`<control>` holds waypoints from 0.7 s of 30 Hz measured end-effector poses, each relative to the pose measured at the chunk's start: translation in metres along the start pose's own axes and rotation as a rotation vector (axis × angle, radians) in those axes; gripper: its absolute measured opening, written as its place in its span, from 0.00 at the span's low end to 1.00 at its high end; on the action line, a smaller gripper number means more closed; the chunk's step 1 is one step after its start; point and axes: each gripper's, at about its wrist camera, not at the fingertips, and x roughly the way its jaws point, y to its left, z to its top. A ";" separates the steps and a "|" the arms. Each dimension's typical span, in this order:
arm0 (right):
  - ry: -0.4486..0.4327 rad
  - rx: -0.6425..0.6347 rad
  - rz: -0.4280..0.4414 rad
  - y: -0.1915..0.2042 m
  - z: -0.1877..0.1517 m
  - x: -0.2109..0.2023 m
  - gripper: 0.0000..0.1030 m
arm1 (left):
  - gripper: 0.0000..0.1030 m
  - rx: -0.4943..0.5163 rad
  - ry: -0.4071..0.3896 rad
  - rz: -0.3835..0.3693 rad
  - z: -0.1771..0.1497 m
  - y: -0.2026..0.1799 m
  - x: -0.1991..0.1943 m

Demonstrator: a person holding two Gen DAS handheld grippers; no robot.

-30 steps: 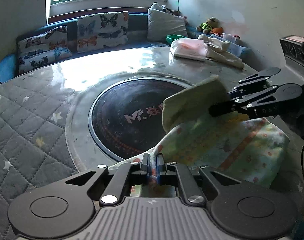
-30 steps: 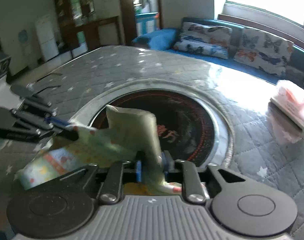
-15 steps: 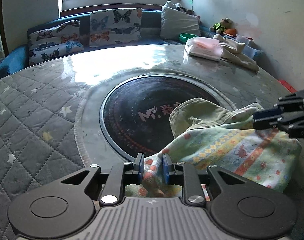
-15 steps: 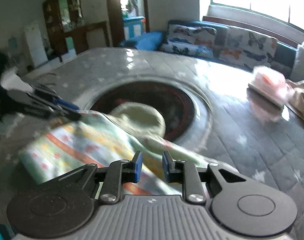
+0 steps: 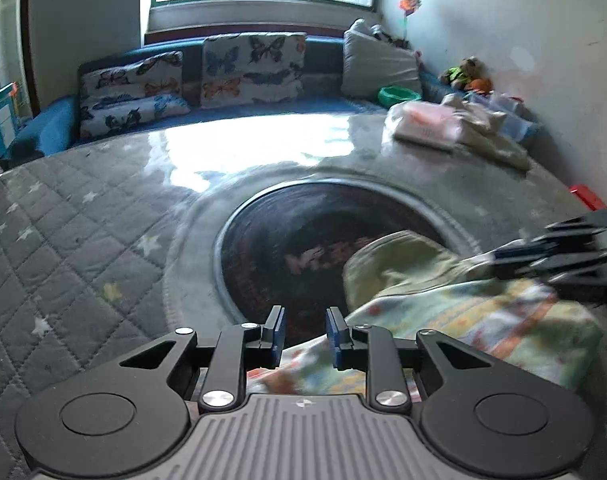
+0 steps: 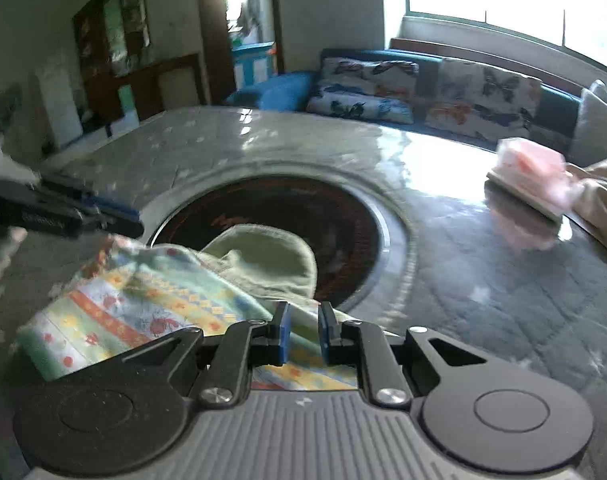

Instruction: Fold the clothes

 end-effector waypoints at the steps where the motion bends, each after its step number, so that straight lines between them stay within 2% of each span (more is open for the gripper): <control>1: 0.010 -0.011 -0.020 0.002 0.001 0.007 0.13 | 0.24 0.004 -0.001 -0.008 0.000 -0.004 -0.001; 4: 0.016 -0.005 -0.057 0.000 0.003 0.017 0.19 | 0.24 0.015 0.002 -0.038 0.000 -0.015 -0.002; 8: -0.014 0.004 -0.070 0.002 0.008 0.010 0.19 | 0.24 0.032 0.005 -0.094 0.000 -0.031 0.000; 13: -0.032 0.004 -0.004 0.012 0.009 0.003 0.21 | 0.24 0.020 0.031 -0.142 0.004 -0.045 0.020; 18: 0.005 0.006 -0.007 0.012 0.006 0.014 0.23 | 0.24 -0.006 0.059 -0.126 0.002 -0.046 0.043; 21: 0.017 0.006 -0.013 0.011 0.004 0.015 0.23 | 0.24 -0.021 0.048 -0.131 0.003 -0.044 0.039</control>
